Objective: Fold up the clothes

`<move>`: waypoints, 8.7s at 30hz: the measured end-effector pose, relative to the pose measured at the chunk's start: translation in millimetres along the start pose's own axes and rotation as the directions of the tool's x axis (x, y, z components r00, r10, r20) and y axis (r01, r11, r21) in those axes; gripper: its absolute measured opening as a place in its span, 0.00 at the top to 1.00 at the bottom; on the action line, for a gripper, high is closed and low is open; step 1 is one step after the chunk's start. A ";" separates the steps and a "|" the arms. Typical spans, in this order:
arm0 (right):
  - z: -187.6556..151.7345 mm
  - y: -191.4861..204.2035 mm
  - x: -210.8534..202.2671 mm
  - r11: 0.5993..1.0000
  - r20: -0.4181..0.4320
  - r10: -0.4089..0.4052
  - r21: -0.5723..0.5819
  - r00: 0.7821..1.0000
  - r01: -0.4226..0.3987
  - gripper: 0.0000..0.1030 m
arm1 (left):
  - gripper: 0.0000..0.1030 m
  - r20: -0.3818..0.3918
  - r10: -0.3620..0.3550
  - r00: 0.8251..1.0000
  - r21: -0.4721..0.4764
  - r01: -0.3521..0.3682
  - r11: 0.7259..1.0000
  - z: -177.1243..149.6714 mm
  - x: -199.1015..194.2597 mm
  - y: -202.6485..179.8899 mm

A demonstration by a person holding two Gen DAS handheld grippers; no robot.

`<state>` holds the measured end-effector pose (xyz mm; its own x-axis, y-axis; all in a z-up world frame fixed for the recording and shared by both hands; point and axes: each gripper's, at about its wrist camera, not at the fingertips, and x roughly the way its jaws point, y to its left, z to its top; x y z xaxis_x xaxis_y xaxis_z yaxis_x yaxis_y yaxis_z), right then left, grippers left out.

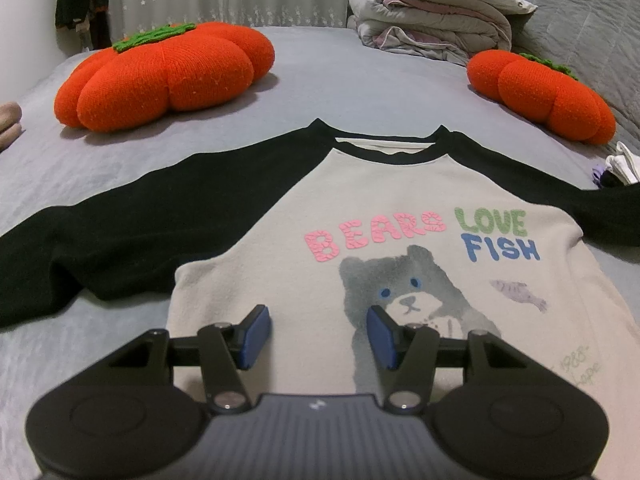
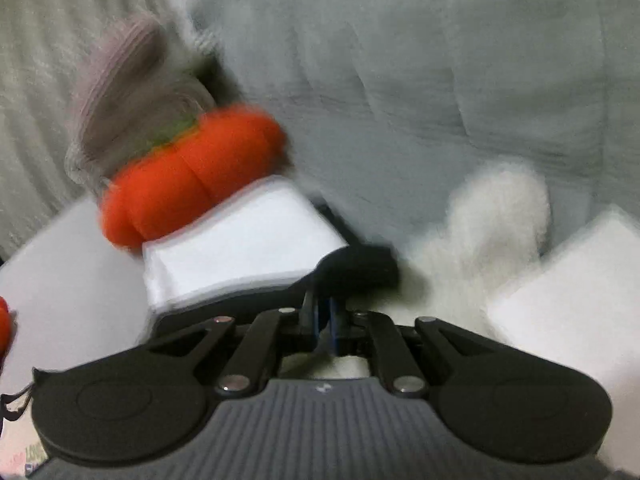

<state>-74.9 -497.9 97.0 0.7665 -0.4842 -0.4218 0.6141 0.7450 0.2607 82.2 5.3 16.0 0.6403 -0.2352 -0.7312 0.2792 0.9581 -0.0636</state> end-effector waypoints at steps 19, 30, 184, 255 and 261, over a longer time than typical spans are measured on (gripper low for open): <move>-51.8 145.7 13.1 0.846 -0.216 0.252 -0.424 0.943 -0.323 0.55 | 0.45 -0.017 -0.011 1.000 -0.072 0.010 0.997 8.1 1.7 15.5; -99.2 273.8 105.3 0.635 -0.495 0.327 -0.516 0.805 -0.575 0.55 | 0.45 -0.022 -0.023 0.999 -0.093 0.021 0.995 11.5 6.3 23.4; -193.8 69.9 -164.7 0.910 -0.500 0.342 -0.034 0.795 -0.413 0.71 | 0.38 0.005 0.023 1.000 -0.266 -0.021 0.964 -157.2 -154.5 67.5; -198.4 74.8 -212.3 0.894 -0.486 0.230 -0.238 0.843 -0.380 0.79 | 0.61 -0.051 -0.105 0.993 -0.237 0.090 0.967 -159.8 -166.9 91.3; -189.8 80.5 -223.6 0.865 -0.412 0.266 -0.298 0.872 -0.405 0.68 | 0.60 0.006 -0.050 0.999 -0.312 0.049 0.949 -154.6 -176.4 112.1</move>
<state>-232.6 -242.6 47.5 0.7541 -0.0349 -0.6559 0.1646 0.9767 0.1373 -110.1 179.5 32.8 0.6297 -0.2837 -0.7232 0.0735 0.9485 -0.3080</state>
